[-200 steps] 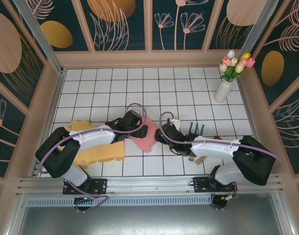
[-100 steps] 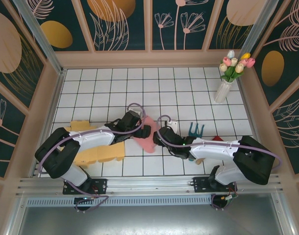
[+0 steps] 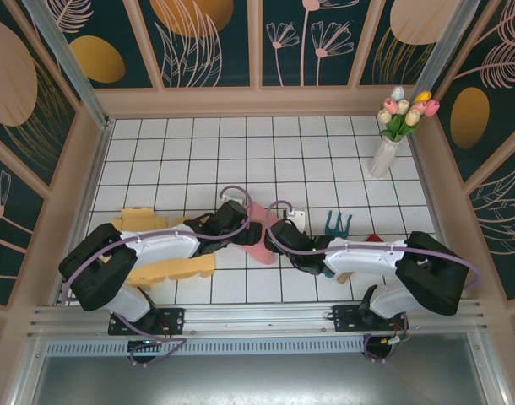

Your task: Fold the paper box

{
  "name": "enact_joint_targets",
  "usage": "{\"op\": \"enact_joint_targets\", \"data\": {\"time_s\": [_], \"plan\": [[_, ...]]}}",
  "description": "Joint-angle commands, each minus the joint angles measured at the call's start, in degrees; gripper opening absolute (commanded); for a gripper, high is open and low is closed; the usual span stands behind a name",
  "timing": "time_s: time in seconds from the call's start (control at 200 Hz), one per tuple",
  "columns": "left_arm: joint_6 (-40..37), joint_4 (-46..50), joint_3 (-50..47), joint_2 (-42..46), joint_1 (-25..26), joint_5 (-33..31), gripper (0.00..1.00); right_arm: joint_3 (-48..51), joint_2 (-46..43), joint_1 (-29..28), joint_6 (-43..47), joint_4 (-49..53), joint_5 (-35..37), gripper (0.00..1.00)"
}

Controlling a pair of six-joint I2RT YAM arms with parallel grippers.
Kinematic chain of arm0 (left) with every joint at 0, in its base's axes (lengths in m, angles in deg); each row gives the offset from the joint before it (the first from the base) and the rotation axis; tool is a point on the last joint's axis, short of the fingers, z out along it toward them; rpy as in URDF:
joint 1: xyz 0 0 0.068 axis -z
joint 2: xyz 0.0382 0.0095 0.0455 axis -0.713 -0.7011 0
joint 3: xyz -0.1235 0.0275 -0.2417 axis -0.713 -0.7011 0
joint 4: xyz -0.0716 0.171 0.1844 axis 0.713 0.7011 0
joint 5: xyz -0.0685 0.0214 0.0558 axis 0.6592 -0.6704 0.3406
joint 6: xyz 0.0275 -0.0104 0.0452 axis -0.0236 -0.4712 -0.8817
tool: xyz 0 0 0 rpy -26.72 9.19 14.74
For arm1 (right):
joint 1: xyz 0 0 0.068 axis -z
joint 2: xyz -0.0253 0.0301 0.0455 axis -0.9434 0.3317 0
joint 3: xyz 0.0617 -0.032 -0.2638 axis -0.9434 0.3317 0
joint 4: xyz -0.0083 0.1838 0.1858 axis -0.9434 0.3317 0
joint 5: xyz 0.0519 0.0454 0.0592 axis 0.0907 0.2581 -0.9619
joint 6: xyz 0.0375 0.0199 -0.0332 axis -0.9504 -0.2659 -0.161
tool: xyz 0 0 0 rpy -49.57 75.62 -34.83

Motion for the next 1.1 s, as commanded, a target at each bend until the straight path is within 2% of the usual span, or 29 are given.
{"op": "enact_joint_targets", "data": {"time_s": [0.0, 0.14, 0.35, 0.611, 0.671, 0.721, 0.776, 0.911, 0.981, 1.091], "plan": [[3.03, -2.49, -1.62, -0.21, 0.52, -1.23, 0.98, -0.77, -0.11, -0.04, 1.32, 1.68, 2.55, 0.63], [5.43, -4.16, -3.48, 1.46, 1.28, -1.91, 0.87, -0.22, -1.16, 1.21, 1.95, 1.7, 2.49, 0.63], [8.04, -5.34, -4.74, 2.98, 1.66, -2.77, 0.82, 0.31, -1.02, 1.39, 1.95, 0.9, 2.22, 0.63], [12.75, -9.48, -7.83, 4.13, 1.76, -3.17, 0.63, -0.38, 0.78, 2.58, 2.8, -0.14, 1.03, 0.63], [13.71, -10.56, -8.33, 4.21, 1.74, -3.01, 0.62, -0.64, 1.48, 2.93, 3.06, -0.55, 0.63, 0.63], [14.11, -11.41, -8.52, 4.14, 1.73, -2.34, 0.63, -0.87, 2.02, 3.12, 3.32, -1.02, 0.07, 0.63], [14.39, -11.89, -8.43, 4.05, 1.68, -1.72, 0.72, -0.99, 2.66, 3.27, 3.44, -1.81, -0.54, 0.63], [14.4, -11.55, -7.85, 3.96, 1.78, -2.05, 0.82, -1.43, 4.52, 3.68, 3.9, -3.44, -1.97, 0.63], [14.56, -10.92, -7.47, 3.63, 1.85, -2.77, 0.92, -1.62, 5.45, 3.84, 4.24, -4.08, -2.44, 0.63], [15.41, -10.86, -7.1, 3.18, 1.82, -3.07, 0.96, -1.83, 6.47, 4.26, 4.69, -4.71, -2.89, 0.63]]}}
